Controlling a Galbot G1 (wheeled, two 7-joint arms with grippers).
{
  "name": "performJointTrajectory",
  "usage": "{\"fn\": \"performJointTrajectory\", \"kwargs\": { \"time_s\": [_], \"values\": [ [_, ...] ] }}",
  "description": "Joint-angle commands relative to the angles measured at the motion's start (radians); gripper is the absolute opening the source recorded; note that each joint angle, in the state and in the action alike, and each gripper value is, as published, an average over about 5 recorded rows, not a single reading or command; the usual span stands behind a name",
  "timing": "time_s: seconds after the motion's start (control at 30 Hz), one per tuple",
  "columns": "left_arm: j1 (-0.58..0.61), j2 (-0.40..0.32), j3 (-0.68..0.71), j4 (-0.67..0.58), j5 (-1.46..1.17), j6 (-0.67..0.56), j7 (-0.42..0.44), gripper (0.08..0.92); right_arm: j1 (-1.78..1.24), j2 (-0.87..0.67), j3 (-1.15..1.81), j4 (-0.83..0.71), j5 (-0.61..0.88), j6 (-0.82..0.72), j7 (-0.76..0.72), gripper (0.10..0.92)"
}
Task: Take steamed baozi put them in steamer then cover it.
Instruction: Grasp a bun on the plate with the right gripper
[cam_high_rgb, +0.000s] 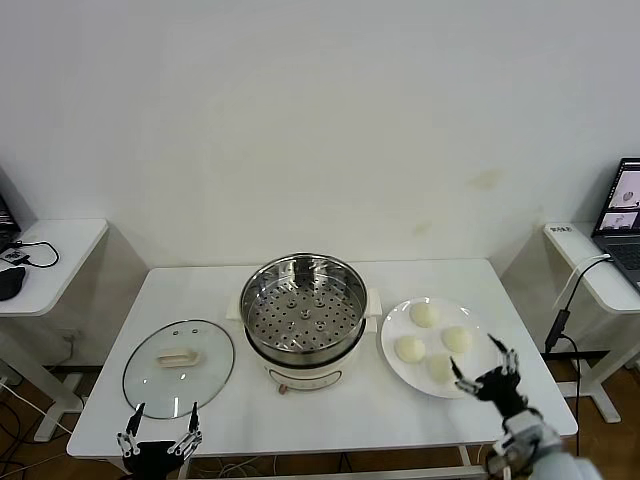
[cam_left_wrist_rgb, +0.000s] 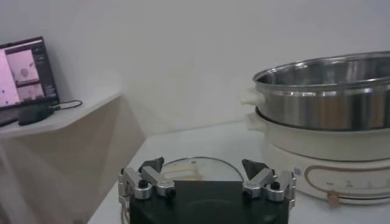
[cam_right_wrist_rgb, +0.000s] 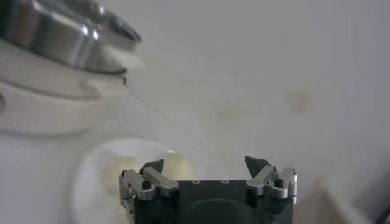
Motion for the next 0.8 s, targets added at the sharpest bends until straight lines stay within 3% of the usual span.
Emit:
{"fn": "performJointTrajectory", "kwargs": {
  "time_s": [0.03, 0.4, 0.8],
  "values": [
    [-0.001, 0.000, -0.001, -0.007, 0.045, 0.017, 0.018, 0.823, 0.470, -0.324, -0.245, -0.185, -0.085, -0.074, -0.270, 0.823],
    [0.002, 0.002, -0.010, -0.018, 0.056, 0.007, 0.012, 0.823, 1.245, -0.328, -1.058, -0.505, 0.034, -0.063, -0.610, 0.823],
    [-0.014, 0.007, -0.018, -0.020, 0.058, 0.006, 0.013, 0.823, 1.427, -0.142, -1.385, -0.719, 0.046, 0.027, -0.811, 0.823]
  ]
}}
